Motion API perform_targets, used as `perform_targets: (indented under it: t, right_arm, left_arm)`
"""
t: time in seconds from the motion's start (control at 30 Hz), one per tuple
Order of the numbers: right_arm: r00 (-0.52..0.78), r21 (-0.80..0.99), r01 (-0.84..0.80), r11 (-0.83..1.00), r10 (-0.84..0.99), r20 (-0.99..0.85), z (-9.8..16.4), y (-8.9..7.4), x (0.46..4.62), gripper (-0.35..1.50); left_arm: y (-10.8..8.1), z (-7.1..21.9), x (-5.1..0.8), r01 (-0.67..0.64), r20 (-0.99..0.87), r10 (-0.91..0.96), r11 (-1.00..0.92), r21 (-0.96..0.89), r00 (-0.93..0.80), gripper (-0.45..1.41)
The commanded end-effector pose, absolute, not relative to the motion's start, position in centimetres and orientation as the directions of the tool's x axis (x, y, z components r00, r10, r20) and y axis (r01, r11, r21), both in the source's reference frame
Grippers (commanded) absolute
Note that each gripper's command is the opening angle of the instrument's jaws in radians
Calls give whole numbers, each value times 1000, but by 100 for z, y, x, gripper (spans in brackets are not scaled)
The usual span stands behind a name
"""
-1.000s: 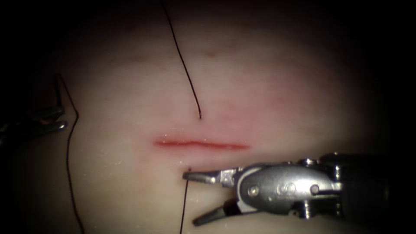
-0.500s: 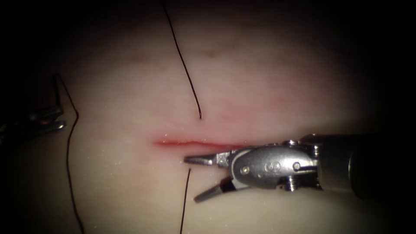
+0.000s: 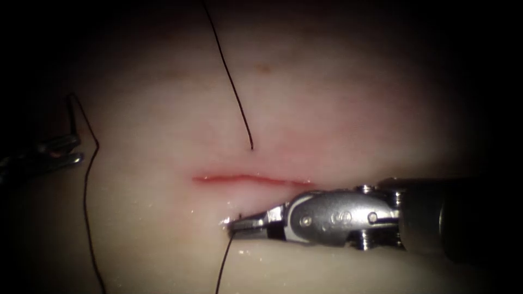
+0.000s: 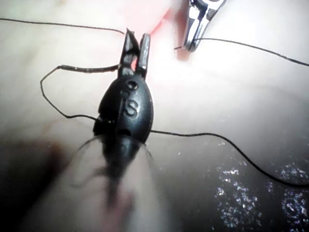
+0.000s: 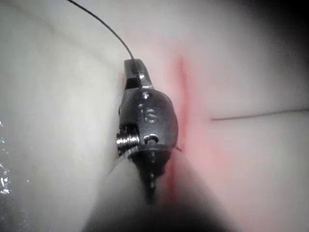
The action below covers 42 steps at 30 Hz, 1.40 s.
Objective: Wound Closure
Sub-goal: Pull thread through wound using right jaws until only a short tail remains
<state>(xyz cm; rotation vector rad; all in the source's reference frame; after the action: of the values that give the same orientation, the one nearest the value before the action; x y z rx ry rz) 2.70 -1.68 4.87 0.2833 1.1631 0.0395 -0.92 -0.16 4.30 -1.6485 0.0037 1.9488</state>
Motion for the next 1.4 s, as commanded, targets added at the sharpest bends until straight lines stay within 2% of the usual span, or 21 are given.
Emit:
perform_targets:
  t: [0.03, 0.4, 0.43, 0.47, 0.5, 0.53, 0.57, 0.6, 0.67, 0.8, 0.97, 1.27, 1.4]
  right_arm:
    - [383, 246, 143, 959, 176, -907, 475, -189, 280, -35]
    - [240, 252, 351, 902, 174, -955, 353, -275, 319, -35]
    - [219, 247, 344, 906, 179, -959, 345, -272, 323, -11]
    - [219, 247, 344, 906, 179, -959, 345, -272, 323, -11]
    - [215, 244, 321, 915, 181, -960, 344, -268, 323, 17]
    - [228, 246, 262, 933, 187, -955, 346, -254, 322, 83]
    - [228, 246, 262, 933, 187, -955, 346, -254, 322, 83]
    - [230, 234, 232, 944, 181, -956, 351, -243, 318, 103]
    - [237, 215, 200, 956, 166, -957, 362, -225, 311, 111]
    - [286, 174, 127, 976, 132, -949, 408, -178, 287, 118]
    - [313, 165, 97, 981, 127, -941, 444, -159, 276, 121]
    - [359, 127, 69, 990, 94, -928, 501, -146, 279, 123]
    - [371, 121, 76, 990, 85, -925, 517, -143, 285, 103]
  left_arm:
    - [-20, 436, -97, -425, -903, 424, -831, -359, -67, -45]
    - [-20, 436, -98, -426, -903, 424, -831, -358, -67, -45]
    - [-20, 436, -98, -425, -903, 424, -831, -358, -67, -45]
    - [-20, 436, -98, -425, -903, 424, -831, -358, -67, -45]
    - [-20, 436, -98, -426, -903, 424, -831, -358, -67, -45]
    - [-20, 436, -98, -426, -903, 424, -831, -358, -67, -45]
    - [-20, 436, -98, -426, -903, 424, -831, -358, -67, -45]
    - [-20, 436, -98, -426, -903, 424, -831, -358, -67, -45]
    - [-20, 436, -98, -425, -903, 424, -831, -359, -67, -45]
    - [-20, 436, -98, -423, -904, 423, -832, -359, -65, -45]
    - [-19, 436, -98, -423, -903, 424, -832, -360, -65, -45]
    - [-18, 436, -103, -420, -904, 424, -832, -362, -61, -45]
    - [-17, 436, -104, -418, -904, 423, -833, -362, -60, -45]
